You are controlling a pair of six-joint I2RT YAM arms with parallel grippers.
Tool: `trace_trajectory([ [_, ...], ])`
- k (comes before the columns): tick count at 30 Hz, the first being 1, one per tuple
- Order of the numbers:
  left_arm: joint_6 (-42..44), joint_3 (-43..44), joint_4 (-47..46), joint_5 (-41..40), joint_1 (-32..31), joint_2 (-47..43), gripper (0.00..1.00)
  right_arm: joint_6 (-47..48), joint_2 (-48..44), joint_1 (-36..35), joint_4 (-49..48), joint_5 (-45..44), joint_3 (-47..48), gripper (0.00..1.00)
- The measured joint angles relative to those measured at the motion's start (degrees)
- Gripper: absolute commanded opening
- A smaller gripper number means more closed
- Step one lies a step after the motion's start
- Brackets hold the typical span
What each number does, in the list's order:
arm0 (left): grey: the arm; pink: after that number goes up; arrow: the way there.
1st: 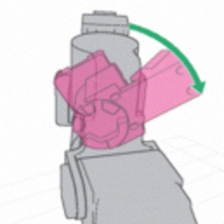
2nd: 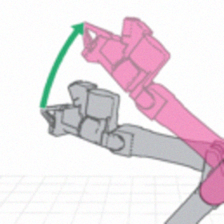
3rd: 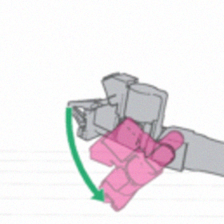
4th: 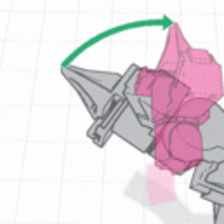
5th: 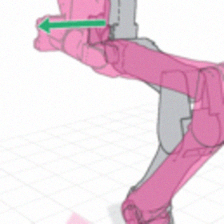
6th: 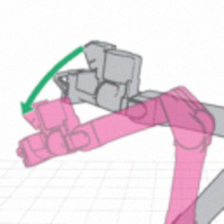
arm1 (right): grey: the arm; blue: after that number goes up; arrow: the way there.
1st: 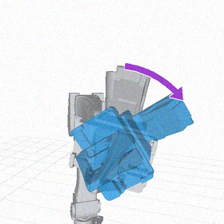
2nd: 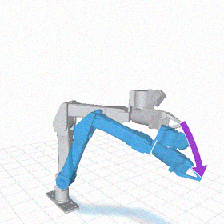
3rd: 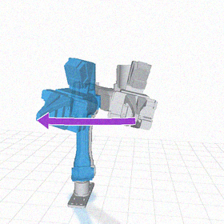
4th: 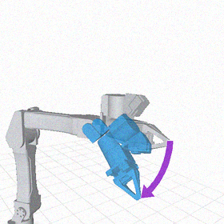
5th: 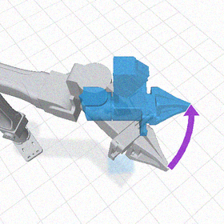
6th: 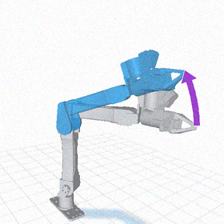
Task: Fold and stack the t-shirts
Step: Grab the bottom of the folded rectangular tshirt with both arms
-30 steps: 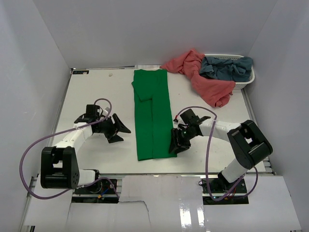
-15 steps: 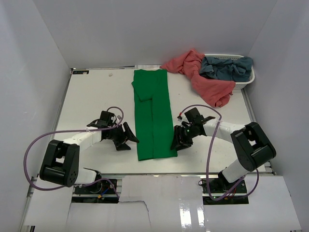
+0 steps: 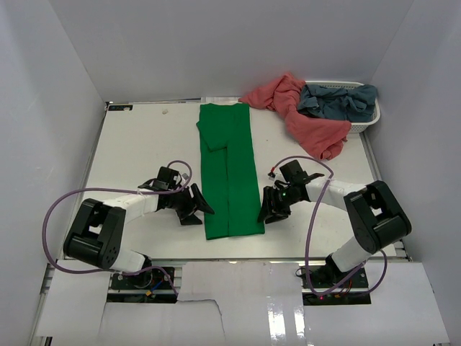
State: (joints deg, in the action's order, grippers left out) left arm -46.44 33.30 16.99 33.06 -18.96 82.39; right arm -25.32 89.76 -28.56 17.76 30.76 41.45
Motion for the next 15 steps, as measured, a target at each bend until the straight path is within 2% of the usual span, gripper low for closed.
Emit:
trace_trajectory([
  [7,-1.22,-0.35,-2.58,0.68,-1.29,0.79,0.72,-0.04,0.92,-0.02,-1.25,1.46,-0.02,0.41],
  [11,-1.60,-0.79,-3.48,0.83,-1.53,0.79,0.70,-0.20,1.75,-0.22,-1.99,1.97,-0.11,0.31],
  [12,-1.68,-0.98,-3.78,0.87,-1.57,0.79,0.70,-0.31,1.90,-0.37,-2.23,1.88,-0.20,0.23],
  [15,-1.88,-1.44,-4.48,1.07,-1.62,0.76,0.68,-0.55,2.54,-0.83,-2.97,2.10,-0.63,0.18],
])
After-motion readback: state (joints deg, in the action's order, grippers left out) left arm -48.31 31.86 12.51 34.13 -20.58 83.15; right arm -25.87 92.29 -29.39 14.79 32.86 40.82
